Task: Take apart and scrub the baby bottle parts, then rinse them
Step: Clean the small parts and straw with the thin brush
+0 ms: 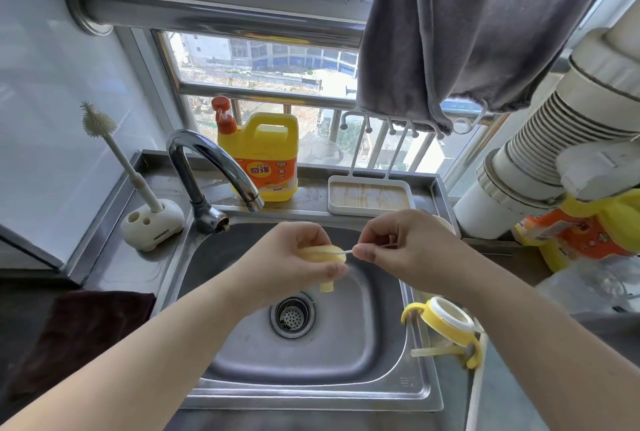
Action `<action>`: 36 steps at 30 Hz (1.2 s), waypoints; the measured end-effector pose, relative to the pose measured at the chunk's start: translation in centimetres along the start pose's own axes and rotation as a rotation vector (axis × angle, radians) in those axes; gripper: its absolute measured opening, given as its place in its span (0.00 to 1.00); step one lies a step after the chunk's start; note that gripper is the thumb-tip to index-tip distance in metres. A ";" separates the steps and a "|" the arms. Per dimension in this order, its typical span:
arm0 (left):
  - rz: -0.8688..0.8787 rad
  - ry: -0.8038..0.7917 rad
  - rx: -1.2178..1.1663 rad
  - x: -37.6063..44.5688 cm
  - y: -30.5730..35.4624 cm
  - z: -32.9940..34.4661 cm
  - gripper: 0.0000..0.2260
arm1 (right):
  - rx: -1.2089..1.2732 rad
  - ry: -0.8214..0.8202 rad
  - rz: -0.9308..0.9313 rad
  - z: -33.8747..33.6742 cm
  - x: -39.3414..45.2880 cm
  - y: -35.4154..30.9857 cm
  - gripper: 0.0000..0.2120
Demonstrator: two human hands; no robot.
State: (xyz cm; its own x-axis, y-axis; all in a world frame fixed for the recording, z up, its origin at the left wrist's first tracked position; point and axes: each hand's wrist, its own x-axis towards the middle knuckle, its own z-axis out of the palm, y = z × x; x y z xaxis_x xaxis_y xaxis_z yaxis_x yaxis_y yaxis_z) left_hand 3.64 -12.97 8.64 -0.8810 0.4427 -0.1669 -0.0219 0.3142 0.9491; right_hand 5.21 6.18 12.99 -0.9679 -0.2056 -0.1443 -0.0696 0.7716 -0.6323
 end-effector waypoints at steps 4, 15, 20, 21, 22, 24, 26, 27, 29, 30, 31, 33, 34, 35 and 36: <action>-0.042 -0.027 0.040 -0.1 0.1 0.2 0.08 | 0.019 0.003 -0.006 0.4 0.1 0.0 0.06; -0.003 -0.073 -0.204 -0.3 -0.5 -0.7 0.14 | 0.028 0.004 0.000 -0.5 0.0 0.3 0.07; 0.040 -0.087 -0.179 -0.5 -0.2 -0.7 0.11 | -0.004 -0.043 0.011 -1.7 0.1 0.0 0.08; 0.049 -0.085 -0.161 -0.5 0.0 -0.7 0.09 | 0.000 -0.046 0.011 -1.8 0.0 0.0 0.08; 0.057 -0.081 -0.153 -0.5 0.2 -0.7 0.07 | 0.019 -0.051 0.000 -1.7 0.0 -0.1 0.08; 0.061 -0.064 -0.167 -0.5 0.5 -0.3 0.05 | 0.053 -0.057 -0.036 -1.1 0.0 -0.7 0.07; 0.048 -0.030 -0.164 -0.5 0.5 -0.2 0.05 | 0.063 -0.052 -0.048 -1.0 0.0 -0.7 0.06; 0.039 -0.011 -0.165 -0.6 0.4 -0.3 0.05 | 0.060 -0.049 -0.034 -1.2 0.0 -0.4 0.06; 0.031 0.017 -0.189 -0.6 0.3 -0.7 0.06 | 0.045 -0.043 0.013 -1.8 -0.1 0.3 0.07; 0.032 0.014 -0.204 -0.6 0.2 -0.8 0.08 | 0.047 -0.043 0.024 -1.9 -0.2 0.5 0.08; 0.031 0.001 -0.216 -0.6 0.2 -0.7 0.10 | 0.053 -0.045 0.017 -1.8 -0.2 0.4 0.08; 0.044 -0.020 -0.222 -0.5 0.1 -0.3 0.10 | 0.062 -0.040 -0.024 -1.4 -0.1 0.0 0.08; 0.047 -0.023 -0.223 -0.5 0.1 -0.2 0.09 | 0.063 -0.030 -0.040 -1.3 -0.1 -0.2 0.07; 0.045 -0.022 -0.222 -0.4 0.0 -0.2 0.08 | 0.059 -0.020 -0.044 -1.3 0.0 -0.2 0.07; 0.048 -0.027 -0.212 -0.4 -0.2 -0.3 0.09 | 0.049 -0.016 -0.035 -1.4 -0.1 -0.1 0.07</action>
State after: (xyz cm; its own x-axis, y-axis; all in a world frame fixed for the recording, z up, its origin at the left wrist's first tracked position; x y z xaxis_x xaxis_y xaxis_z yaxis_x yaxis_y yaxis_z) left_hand 3.83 -13.44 8.64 -0.8706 0.4759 -0.1247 -0.0817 0.1103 0.9905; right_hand 4.96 6.98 14.14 -0.9610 -0.2419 -0.1338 -0.0908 0.7335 -0.6736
